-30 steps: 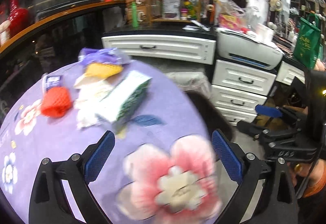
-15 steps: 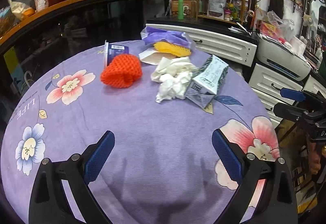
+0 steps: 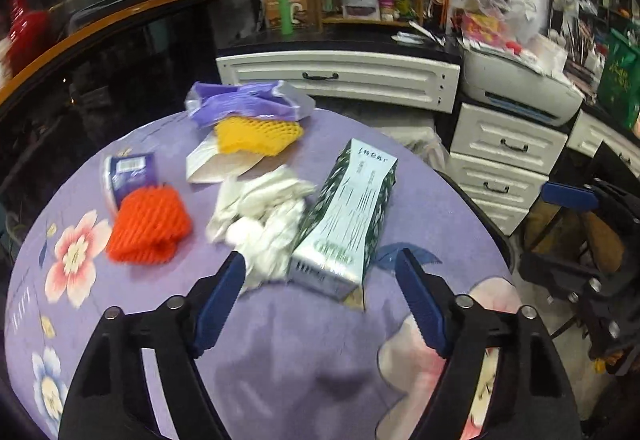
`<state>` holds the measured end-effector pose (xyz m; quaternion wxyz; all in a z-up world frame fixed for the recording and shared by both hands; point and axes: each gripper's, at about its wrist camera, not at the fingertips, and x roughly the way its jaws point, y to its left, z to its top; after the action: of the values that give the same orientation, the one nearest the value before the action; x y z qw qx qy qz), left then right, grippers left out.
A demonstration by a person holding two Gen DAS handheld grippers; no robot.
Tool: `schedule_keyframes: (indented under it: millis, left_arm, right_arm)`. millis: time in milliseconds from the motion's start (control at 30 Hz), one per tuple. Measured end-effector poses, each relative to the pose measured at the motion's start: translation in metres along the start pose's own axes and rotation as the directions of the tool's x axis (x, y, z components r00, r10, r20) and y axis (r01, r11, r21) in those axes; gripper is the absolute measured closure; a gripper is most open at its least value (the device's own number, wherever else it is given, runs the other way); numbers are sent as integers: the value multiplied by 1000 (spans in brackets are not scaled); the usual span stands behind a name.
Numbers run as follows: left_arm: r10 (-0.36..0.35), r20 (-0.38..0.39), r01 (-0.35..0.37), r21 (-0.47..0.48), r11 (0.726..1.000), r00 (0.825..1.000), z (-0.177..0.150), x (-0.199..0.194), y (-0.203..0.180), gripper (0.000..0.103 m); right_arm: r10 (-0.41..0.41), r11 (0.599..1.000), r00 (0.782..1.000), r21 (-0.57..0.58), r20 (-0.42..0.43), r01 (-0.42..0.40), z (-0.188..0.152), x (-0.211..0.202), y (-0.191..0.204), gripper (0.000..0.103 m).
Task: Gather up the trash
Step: 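Move both open tools back over the table toward the tissues, then grasp the green milk carton with the left tool while the right tool grasps the white tissues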
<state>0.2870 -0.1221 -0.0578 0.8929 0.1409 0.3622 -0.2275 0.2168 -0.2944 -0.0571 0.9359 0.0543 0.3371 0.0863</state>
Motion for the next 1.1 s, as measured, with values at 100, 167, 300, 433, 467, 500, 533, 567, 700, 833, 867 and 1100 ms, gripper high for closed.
schedule_keyframes:
  millis: [100,167,300,433,467,500,533,567,700,833,867,1100]
  left_arm:
    - [13,-37,-11,64,998,999,13,21,-11,32]
    - [24,-57,-18,94,995,998,17,31,-16,33]
    - [48,-116,-28,163,986,992,25,54,-27,41]
    - [64,-156,-35,179,983,986,30,71,-31,46]
    - [63,-162,-33,184,982,985,31,73,-32,48]
    - [63,-167,-31,188,982,984,32,74,-33,50]
    - [65,-175,-30,193,981,982,32,76,-34,51]
    - [66,-186,-28,200,979,980,32,79,-35,52]
    - [70,-205,-26,211,977,976,32,84,-37,53]
    - [30,-172,-5,148,989,985,31,73,-34,53]
    - [25,-154,-3,137,991,988,30,68,-34,53]
    - [2,49,1,-55,998,999,12,-8,-5,53]
  right_arm:
    - [-12,1000,1000,27,-7,12,-3,1,-13,11]
    - [-15,999,1000,42,-12,16,-5,2,-21,11]
    - [-17,998,1000,62,-23,19,-7,7,-33,11]
    - [-18,997,999,71,-27,20,-7,11,-37,11]
    - [-17,997,999,74,-29,19,-7,13,-38,11]
    - [-17,997,999,77,-31,19,-8,14,-39,11]
    - [-17,997,999,79,-32,19,-8,14,-39,11]
    - [-18,997,999,81,-33,20,-9,14,-39,11]
    - [-22,996,999,89,-33,25,-10,15,-40,11]
    - [-19,994,999,103,-27,22,-9,12,-41,11]
    - [-18,994,1000,103,-26,21,-8,12,-41,11]
    - [33,997,999,69,-15,-32,4,16,-27,11]
